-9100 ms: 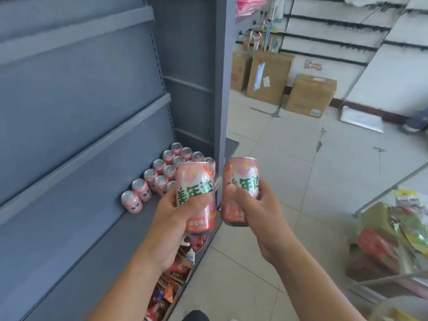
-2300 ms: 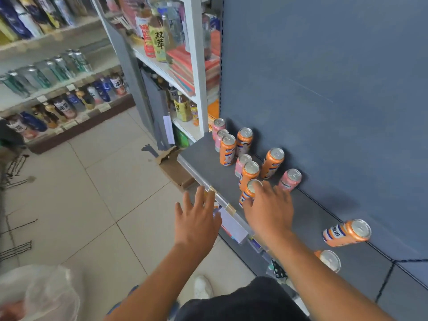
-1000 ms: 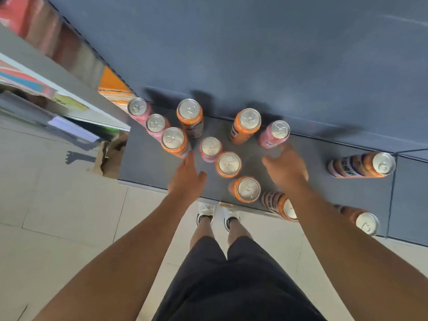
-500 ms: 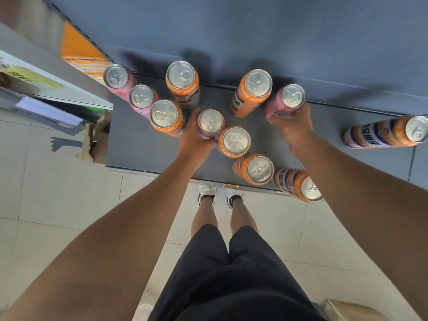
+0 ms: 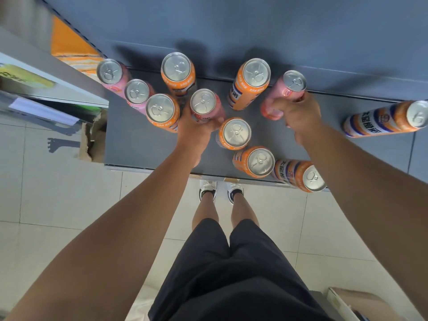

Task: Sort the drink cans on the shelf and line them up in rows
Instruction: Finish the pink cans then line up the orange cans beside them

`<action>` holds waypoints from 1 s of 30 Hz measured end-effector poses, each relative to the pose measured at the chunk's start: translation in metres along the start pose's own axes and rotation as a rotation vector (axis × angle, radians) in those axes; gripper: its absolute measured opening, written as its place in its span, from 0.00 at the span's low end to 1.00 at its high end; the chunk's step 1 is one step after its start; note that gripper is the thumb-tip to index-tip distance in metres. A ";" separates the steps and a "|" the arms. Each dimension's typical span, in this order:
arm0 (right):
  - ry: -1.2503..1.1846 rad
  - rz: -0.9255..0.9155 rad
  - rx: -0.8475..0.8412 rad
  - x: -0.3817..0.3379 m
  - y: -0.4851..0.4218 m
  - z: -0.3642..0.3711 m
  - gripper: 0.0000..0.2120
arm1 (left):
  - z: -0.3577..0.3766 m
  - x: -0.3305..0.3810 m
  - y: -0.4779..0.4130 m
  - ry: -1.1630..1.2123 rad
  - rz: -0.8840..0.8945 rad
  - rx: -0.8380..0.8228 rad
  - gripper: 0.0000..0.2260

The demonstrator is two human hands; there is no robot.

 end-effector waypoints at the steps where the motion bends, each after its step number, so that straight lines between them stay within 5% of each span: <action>1: -0.006 0.000 0.000 -0.001 0.005 0.000 0.16 | 0.000 0.003 0.002 0.025 0.008 0.003 0.32; 11: -0.093 -0.171 -0.002 -0.020 0.059 0.000 0.19 | 0.002 0.042 0.031 0.056 0.120 -0.026 0.27; 20: -0.185 -0.264 0.001 -0.049 0.130 -0.010 0.10 | -0.002 0.101 0.079 0.017 0.259 -0.088 0.27; 30: -0.529 -0.362 -0.190 -0.079 0.184 -0.014 0.22 | -0.005 0.156 0.128 0.505 0.232 -0.285 0.21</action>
Point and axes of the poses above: each hand's wrist, its own y-axis away from the middle knuckle, its own z-axis out of the palm, x = y × z, the point moved 4 cm from there along -y, towards the middle knuckle, and after that the axes turned 14 degrees about -x, right-handed, at the moved point
